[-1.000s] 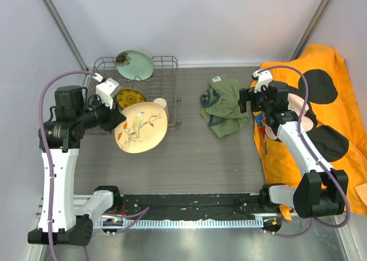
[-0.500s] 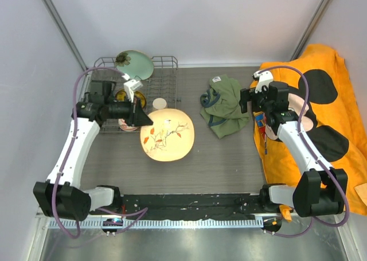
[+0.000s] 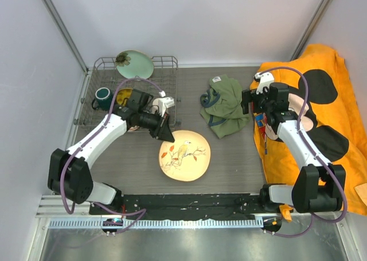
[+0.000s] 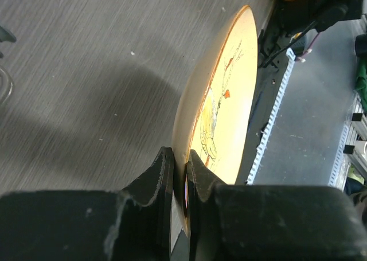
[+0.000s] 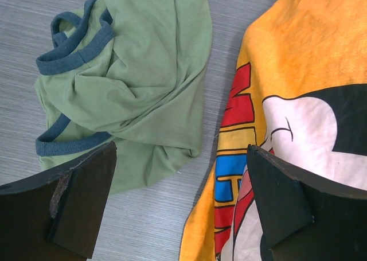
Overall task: Unload the mixed dishes from the dish rack
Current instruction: Place the plate at the center of the board.
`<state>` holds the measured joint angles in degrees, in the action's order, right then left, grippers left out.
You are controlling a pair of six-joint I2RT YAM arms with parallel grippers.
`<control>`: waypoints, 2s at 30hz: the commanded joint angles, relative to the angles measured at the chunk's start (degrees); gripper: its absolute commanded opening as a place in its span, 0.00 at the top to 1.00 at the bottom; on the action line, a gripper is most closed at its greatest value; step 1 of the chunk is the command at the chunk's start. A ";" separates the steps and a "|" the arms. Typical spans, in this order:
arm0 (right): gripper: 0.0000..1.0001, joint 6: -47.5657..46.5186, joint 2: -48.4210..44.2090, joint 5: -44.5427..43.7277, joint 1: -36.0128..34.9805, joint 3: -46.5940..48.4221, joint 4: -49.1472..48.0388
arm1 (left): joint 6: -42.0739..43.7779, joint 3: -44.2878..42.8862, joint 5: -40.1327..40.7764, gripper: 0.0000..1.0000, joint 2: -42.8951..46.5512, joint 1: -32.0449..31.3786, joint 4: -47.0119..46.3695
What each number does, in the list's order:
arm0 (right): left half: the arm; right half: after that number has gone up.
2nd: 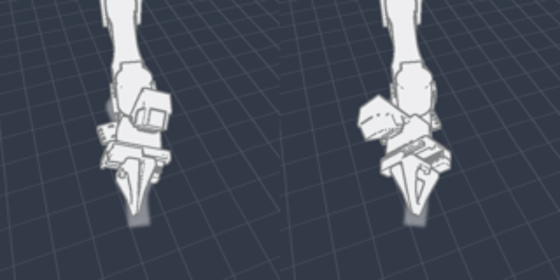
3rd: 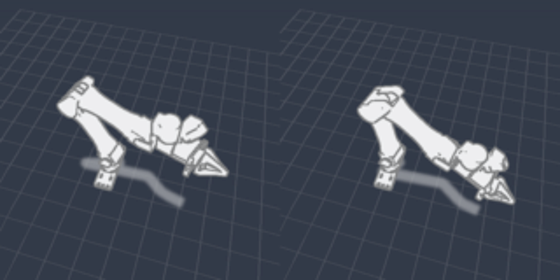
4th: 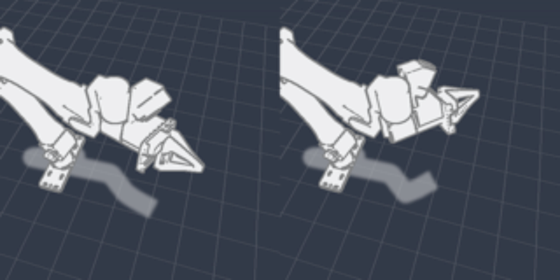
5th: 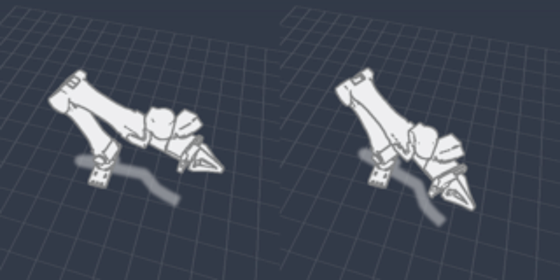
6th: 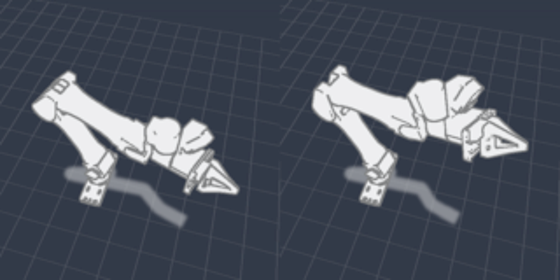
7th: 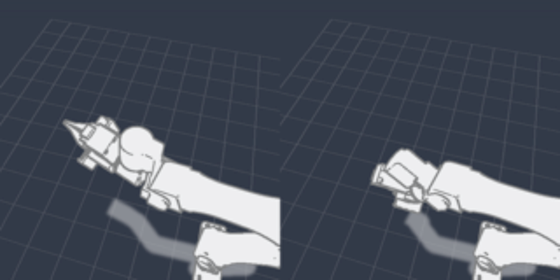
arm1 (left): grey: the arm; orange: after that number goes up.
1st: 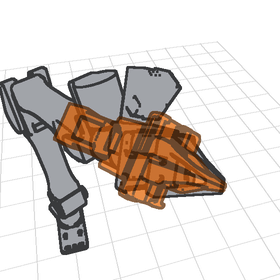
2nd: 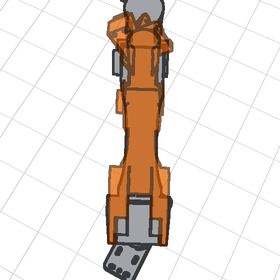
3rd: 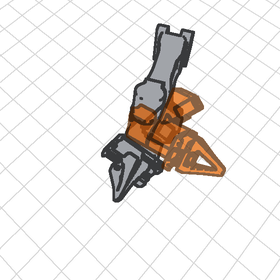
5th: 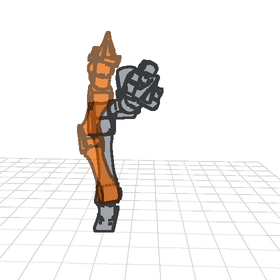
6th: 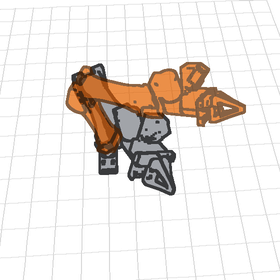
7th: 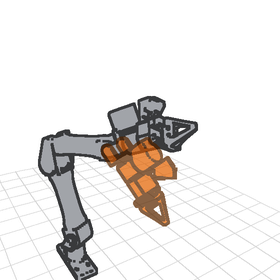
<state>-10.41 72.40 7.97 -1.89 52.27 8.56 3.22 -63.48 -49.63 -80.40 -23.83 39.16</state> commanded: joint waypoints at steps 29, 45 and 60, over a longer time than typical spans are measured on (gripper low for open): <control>0.00 -1.71 -0.42 0.82 0.22 0.02 -2.40 | -4.81 -2.61 5.50 1.00 -15.66 -10.09 -18.24; 0.00 -1.89 -0.24 1.09 0.22 0.02 -2.32 | 0.82 -1.91 11.12 0.87 -20.93 -10.09 -20.35; 0.00 -1.98 -0.16 1.17 0.22 0.11 -2.32 | 3.45 1.61 18.86 0.79 -22.96 -10.09 -24.83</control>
<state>-11.90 72.90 8.29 -1.76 52.14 8.60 1.58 -63.07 -38.74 -102.08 -33.74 19.66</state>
